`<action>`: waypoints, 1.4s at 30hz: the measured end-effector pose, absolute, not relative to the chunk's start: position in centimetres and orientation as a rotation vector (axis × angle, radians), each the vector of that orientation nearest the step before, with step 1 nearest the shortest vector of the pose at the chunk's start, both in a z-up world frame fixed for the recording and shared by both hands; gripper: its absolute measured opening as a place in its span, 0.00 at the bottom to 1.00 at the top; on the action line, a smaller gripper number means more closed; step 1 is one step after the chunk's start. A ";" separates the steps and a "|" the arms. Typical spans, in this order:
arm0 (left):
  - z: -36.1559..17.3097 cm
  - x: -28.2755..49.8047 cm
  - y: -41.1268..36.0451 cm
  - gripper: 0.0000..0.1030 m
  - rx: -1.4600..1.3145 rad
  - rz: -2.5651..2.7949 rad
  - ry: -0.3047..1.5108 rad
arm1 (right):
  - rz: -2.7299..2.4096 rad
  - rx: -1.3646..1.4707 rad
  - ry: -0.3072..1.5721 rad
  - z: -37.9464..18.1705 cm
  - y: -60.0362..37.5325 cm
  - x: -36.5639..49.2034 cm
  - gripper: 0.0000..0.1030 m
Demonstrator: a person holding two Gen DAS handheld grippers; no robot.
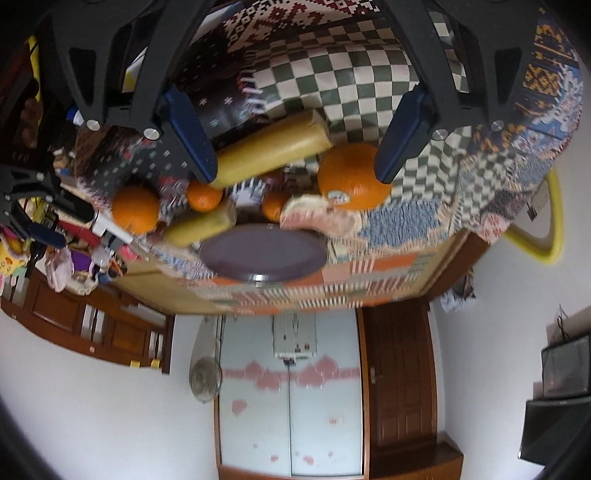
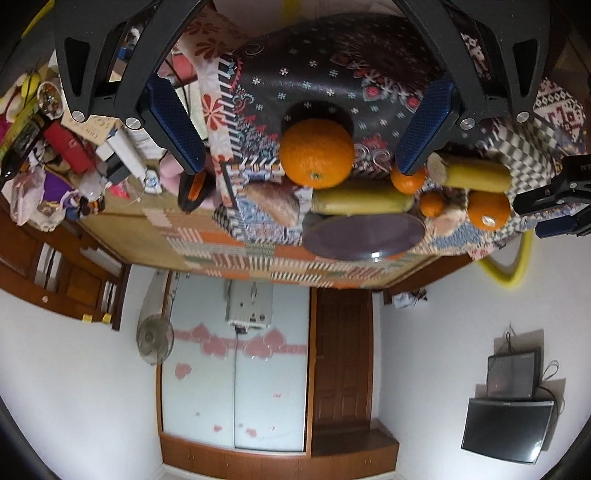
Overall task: Organize fruits
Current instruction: 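Grasp the large orange with the right tool while the left tool grasps the short yellow cylinder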
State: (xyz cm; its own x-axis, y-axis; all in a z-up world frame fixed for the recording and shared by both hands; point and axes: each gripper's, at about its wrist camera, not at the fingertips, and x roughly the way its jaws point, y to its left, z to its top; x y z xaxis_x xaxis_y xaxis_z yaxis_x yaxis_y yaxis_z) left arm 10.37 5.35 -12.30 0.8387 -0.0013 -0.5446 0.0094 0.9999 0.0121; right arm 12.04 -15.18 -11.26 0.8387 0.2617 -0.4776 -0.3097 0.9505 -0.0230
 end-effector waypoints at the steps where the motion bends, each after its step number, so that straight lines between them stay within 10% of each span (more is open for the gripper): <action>1: -12.9 10.7 5.6 0.85 0.009 -0.010 0.593 | 0.309 -0.101 0.502 -11.6 -15.2 12.3 0.97; 12: -15.7 13.1 6.1 0.85 -0.002 -0.039 0.675 | 0.367 -0.077 0.582 -13.9 -14.3 15.2 0.82; 23: -16.4 13.3 5.8 0.63 -0.016 -0.050 0.701 | 0.426 0.000 0.654 -14.7 -13.9 16.8 0.62; 27: -16.3 12.8 5.6 0.51 -0.019 -0.052 0.711 | 0.421 -0.015 0.645 -14.7 -13.5 16.6 0.62; 42: -14.2 13.2 4.6 0.50 0.068 -0.126 0.713 | 0.425 0.008 0.657 -14.7 -14.0 17.0 0.62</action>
